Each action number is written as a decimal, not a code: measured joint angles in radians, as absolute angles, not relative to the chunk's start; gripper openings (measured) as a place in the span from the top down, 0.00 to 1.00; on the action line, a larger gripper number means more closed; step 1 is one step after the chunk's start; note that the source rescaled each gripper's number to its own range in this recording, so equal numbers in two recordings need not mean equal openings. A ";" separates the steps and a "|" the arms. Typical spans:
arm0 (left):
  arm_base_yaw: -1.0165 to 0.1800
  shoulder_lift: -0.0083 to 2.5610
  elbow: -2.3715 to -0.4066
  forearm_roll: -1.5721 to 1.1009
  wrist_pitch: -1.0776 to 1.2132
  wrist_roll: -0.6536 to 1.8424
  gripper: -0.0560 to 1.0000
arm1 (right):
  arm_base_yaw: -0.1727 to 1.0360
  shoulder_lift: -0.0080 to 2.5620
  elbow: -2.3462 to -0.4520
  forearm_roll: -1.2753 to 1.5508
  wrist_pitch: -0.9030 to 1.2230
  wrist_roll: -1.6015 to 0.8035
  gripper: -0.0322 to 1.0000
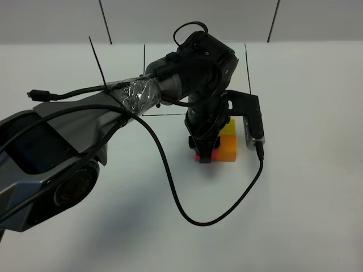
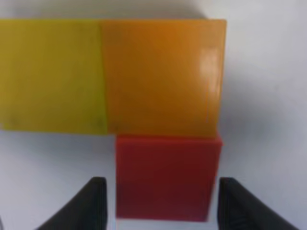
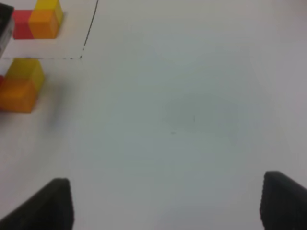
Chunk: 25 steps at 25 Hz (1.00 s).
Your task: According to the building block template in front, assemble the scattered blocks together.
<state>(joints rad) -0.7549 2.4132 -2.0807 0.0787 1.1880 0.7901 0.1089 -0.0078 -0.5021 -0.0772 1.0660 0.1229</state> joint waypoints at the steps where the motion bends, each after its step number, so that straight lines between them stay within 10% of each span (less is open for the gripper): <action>1: -0.755 2.412 -2.101 0.069 1.188 0.790 0.63 | 0.109 -0.008 -0.502 -0.077 1.066 0.123 0.37; 8: -0.755 2.375 -2.126 0.015 1.189 0.785 0.09 | 0.109 -0.008 -0.502 -0.077 1.066 0.123 0.37; 16: -0.696 2.227 -2.126 0.141 1.192 0.526 0.05 | 0.109 -0.008 -0.502 -0.077 1.066 0.123 0.37; 25: -0.335 1.833 -1.924 -0.044 1.191 0.352 0.06 | 0.109 -0.008 -0.502 -0.077 1.066 0.123 0.37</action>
